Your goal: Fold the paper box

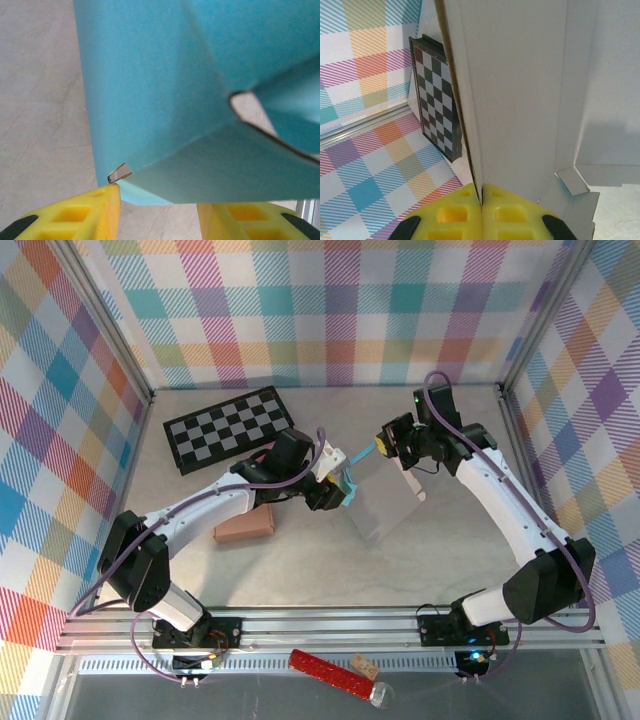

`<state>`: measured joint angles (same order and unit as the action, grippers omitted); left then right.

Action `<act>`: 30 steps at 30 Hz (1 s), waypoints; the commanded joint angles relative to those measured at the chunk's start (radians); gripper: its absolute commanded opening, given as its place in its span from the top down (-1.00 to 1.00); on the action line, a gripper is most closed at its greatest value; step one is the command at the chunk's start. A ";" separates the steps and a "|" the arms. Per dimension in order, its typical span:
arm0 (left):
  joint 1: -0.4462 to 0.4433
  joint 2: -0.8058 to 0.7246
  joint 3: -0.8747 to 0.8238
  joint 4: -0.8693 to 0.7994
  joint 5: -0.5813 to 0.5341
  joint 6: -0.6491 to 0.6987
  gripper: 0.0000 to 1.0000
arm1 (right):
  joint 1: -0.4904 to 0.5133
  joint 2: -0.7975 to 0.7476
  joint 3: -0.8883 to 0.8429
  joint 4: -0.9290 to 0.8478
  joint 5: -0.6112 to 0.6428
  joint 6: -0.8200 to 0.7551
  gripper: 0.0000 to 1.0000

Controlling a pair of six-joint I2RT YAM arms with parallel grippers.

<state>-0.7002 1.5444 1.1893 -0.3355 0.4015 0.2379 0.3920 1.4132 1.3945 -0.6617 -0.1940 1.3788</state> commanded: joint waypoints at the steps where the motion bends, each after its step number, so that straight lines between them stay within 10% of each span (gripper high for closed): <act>1: -0.019 0.009 0.036 0.046 0.000 0.017 0.12 | 0.002 -0.011 -0.022 -0.004 -0.021 0.012 1.00; 30: -0.028 0.135 -0.137 0.305 -0.135 -0.142 0.14 | 0.007 0.062 -0.323 0.503 -0.015 0.040 1.00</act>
<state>-0.7254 1.6691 1.0668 -0.1040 0.2920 0.1192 0.3893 1.4662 1.0851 -0.2443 -0.1932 1.4246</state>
